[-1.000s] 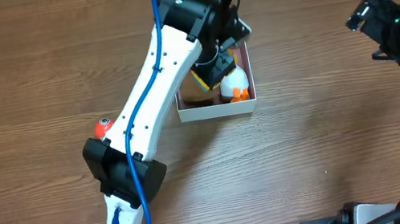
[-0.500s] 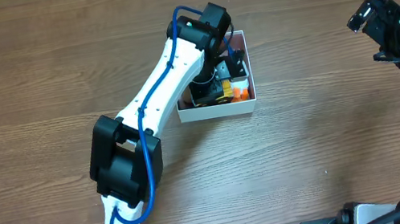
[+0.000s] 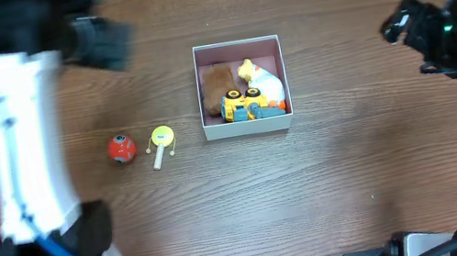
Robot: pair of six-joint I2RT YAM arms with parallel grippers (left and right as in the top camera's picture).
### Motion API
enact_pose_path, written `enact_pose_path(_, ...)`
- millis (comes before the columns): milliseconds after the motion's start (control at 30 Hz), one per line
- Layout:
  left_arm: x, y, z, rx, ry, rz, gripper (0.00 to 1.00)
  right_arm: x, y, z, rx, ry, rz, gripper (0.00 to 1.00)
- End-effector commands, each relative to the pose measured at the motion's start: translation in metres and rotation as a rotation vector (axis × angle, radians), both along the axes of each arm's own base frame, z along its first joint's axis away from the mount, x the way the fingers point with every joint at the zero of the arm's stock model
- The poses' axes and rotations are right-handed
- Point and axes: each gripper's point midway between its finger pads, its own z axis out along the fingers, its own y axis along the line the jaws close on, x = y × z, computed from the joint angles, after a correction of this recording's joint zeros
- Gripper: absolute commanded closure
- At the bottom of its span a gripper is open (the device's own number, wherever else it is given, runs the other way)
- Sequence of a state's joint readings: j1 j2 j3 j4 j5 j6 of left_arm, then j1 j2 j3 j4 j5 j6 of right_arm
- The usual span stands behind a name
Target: Pack container
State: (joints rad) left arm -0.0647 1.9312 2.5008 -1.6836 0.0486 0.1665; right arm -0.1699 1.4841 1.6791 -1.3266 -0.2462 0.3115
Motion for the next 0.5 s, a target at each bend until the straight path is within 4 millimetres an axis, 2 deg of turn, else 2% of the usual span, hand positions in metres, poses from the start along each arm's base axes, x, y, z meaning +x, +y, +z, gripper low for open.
enact_pose_path(0,-0.062,0.071,0.07,-0.082,-0.187,0.25,0.0,0.002,0.038,0.007,-0.006,-0.047,0.179,0.0)
enact_pose_path(33,-0.083,0.086,0.083,-0.092,-0.229,0.303,0.0,0.003,0.043,0.008,-0.004,-0.049,0.19,0.0)
enact_pose_path(67,-0.1,0.091,0.087,-0.099,-0.248,0.325,0.0,0.003,0.044,0.008,-0.004,-0.054,0.194,0.0)
enact_pose_path(133,-0.114,0.09,0.076,-0.108,-0.21,0.327,0.0,0.004,0.047,0.009,0.003,-0.058,0.202,0.0)
enact_pose_path(167,-0.116,0.088,0.064,-0.117,-0.17,0.329,0.0,0.003,0.053,0.01,0.014,-0.064,0.234,0.0)
enact_pose_path(200,-0.115,0.079,0.038,-0.174,-0.078,0.311,0.0,0.001,0.067,0.008,0.027,-0.063,0.29,0.0)
enact_pose_path(233,-0.11,0.068,0.017,-0.254,-0.01,0.284,0.0,0.0,0.078,0.002,0.012,-0.051,0.321,0.0)
enact_pose_path(267,-0.105,0.06,0.006,-0.307,0.022,0.264,0.0,0.0,0.082,-0.003,-0.015,-0.043,0.331,0.0)
enact_pose_path(300,-0.097,0.054,-0.015,-0.364,0.077,0.249,0.0,0.001,0.087,-0.008,-0.039,-0.039,0.339,0.0)
enact_pose_path(400,-0.09,0.056,-0.067,-0.38,0.2,0.245,0.0,-0.002,0.119,-0.02,-0.046,-0.015,0.445,0.0)
enact_pose_path(467,-0.092,0.055,-0.086,-0.373,0.248,0.204,0.0,0.0,0.131,-0.036,-0.119,0.021,0.486,0.0)
